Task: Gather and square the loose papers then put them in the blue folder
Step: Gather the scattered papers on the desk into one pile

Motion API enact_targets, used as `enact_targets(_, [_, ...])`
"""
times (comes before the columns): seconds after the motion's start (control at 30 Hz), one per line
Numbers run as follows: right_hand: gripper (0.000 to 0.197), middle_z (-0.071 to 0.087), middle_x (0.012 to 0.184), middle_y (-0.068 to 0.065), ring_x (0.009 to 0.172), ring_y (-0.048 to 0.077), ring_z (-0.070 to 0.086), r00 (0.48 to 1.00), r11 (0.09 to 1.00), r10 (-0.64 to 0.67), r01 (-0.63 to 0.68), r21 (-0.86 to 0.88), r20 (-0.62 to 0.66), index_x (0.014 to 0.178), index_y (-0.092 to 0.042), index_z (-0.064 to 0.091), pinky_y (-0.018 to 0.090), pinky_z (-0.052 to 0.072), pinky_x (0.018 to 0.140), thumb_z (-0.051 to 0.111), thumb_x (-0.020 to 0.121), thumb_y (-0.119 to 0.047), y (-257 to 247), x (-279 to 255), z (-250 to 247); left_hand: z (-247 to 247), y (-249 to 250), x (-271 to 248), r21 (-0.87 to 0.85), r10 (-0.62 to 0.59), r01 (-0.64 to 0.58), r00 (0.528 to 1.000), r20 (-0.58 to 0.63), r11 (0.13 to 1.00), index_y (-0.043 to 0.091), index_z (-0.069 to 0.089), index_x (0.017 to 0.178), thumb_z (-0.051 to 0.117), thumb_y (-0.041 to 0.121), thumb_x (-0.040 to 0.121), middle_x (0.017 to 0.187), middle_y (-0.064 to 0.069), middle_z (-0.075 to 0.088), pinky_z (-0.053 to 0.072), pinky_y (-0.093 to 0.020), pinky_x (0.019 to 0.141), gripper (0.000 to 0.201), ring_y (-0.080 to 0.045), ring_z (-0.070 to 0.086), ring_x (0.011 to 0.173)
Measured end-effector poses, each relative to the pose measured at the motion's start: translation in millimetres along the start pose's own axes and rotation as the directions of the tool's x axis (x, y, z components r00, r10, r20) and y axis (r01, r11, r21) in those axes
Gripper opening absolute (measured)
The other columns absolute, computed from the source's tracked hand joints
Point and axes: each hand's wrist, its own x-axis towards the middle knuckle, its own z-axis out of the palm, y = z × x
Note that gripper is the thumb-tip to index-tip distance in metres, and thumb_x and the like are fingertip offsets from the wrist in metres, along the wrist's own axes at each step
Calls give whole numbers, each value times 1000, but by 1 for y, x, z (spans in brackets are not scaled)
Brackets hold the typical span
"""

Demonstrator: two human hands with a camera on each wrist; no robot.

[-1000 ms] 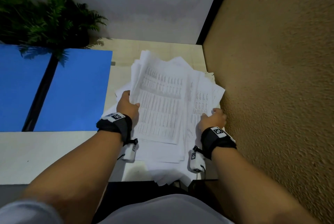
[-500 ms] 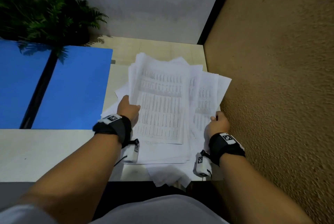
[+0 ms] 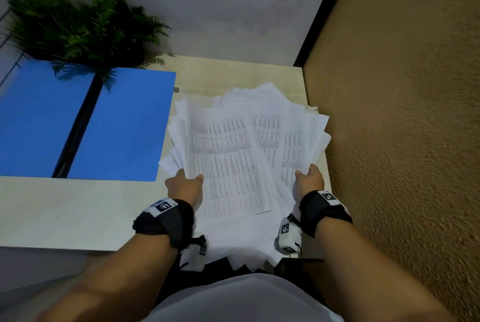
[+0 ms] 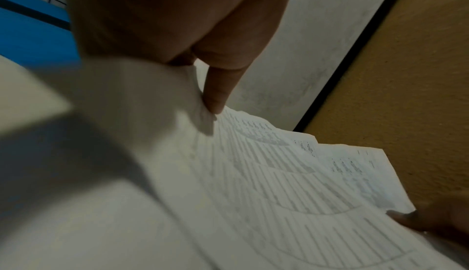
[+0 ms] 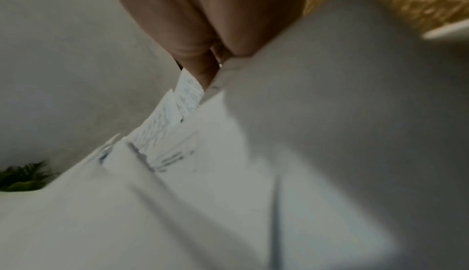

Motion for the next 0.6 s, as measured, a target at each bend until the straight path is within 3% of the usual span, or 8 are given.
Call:
enact_targets(0.1, [29,59,128,20,118,35,56,998,997,40,-37,65,-47,125,5,52,35,41,102,48,98,-4,6,-5,7,5,2,-4,-38,-76,75,997,-26,996,10,50,129,60,34,89,135,-16,40,51,-41,94,47,-40,56,111])
enact_targets(0.23, [32,59,128,19,118,35,56,995,992,64,-54,116,-79,128,5,52,30,41,99,47,98,-3,10,-12,9,8,-5,-7,-129,-99,93,994,-40,987,13,54,121,62,32,84,130,-14,37,55,-50,91,43,-40,57,105])
enact_targets(0.3, [33,59,129,18,118,35,56,996,991,74,-68,118,-52,130,4,52,33,41,101,47,98,-4,8,-14,8,6,-5,-15,-116,-14,9,999,-46,993,9,55,120,60,26,89,126,-17,47,53,-50,93,36,-41,59,106])
enact_targets(0.37, [32,60,130,17,116,34,57,997,989,80,-77,126,-13,128,2,55,37,44,104,48,97,-6,9,-13,8,2,-3,-23,-131,113,-122,991,-78,984,4,56,121,57,16,93,125,-12,59,48,-41,98,30,-33,60,112])
enact_targets(0.43, [32,62,128,17,115,34,58,998,992,67,-69,110,21,127,1,57,37,45,103,49,97,-7,11,-12,6,-10,7,-34,-106,235,-249,963,-129,963,0,54,125,55,8,96,121,1,56,41,-26,91,30,-18,54,108])
enact_targets(0.5, [33,61,129,16,116,33,58,997,994,66,-70,90,46,128,0,57,35,43,102,47,98,-6,10,-10,3,-23,18,-38,-125,369,-383,921,-124,915,3,56,111,55,5,95,106,0,61,47,-27,77,16,-21,59,94])
enact_targets(0.57, [35,61,129,16,117,33,57,996,995,67,-71,71,57,130,1,56,36,44,104,46,97,-6,8,-9,-1,-30,32,-33,-163,469,-474,881,-71,866,9,54,100,56,2,93,97,-3,63,52,-22,76,9,-20,61,85])
enact_targets(0.6, [35,61,129,16,116,34,58,996,996,63,-67,65,61,130,0,56,38,44,105,46,97,-6,7,-7,-2,-30,40,-28,-170,502,-500,864,-39,849,9,54,103,56,2,93,99,-4,64,51,-18,77,12,-19,61,87])
